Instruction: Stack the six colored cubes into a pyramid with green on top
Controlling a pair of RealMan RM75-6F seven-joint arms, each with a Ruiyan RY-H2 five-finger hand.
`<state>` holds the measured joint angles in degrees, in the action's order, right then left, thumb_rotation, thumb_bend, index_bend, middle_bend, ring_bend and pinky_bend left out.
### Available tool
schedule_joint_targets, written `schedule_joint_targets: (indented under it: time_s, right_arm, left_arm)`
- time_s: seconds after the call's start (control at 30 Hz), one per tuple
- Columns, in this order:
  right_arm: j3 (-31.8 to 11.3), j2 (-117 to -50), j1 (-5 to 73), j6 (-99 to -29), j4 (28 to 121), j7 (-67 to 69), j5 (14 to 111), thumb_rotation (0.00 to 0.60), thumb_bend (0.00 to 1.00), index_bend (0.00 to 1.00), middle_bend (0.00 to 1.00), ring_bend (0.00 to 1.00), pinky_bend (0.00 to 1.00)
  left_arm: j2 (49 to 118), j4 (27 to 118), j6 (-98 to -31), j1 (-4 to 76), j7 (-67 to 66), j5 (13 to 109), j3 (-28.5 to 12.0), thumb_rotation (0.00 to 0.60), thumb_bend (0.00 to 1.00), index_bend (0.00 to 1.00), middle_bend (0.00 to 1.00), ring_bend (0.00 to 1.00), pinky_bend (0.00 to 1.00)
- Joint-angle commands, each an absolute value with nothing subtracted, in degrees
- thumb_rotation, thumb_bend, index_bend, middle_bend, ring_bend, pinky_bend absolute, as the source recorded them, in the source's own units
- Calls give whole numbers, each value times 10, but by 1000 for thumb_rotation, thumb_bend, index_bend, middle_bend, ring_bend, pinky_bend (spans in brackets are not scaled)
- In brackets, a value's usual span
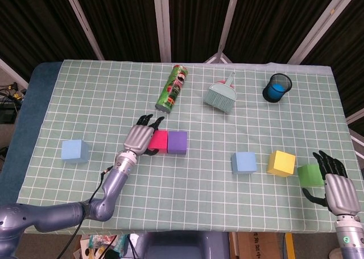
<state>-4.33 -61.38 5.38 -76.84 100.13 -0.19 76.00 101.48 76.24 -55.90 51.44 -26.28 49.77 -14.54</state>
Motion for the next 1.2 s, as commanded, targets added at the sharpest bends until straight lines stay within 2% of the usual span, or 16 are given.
schedule_joint_targets:
  time_s: [0.03,0.73,0.97,1.2]
  right_arm:
    - [-43,-614,54,-768,1001,-2,760,600,272,0,0,0,0]
    - [-42,-613,53,-769,1003,-2,762,600,272,0,0,0,0]
    - [-42,-613,53,-769,1003,-2,762,600,272,0,0,0,0]
    - [-42,-614,53,-770,1003,-2,762,600,271,0,0,0,0]
  left_arm:
    - [1014,765,-559,514,-264,496,-146,600,324,0,375,41,49]
    - [1010,776,-560,515,-273,493,-148,600,323,0,374,41,49]
    - [1009,776,-558,517,-283,486,-147,600,289,0,329,38,49]
    - [1009,776,-560,518,-287,486,-147,600,287,0,328,38,49]
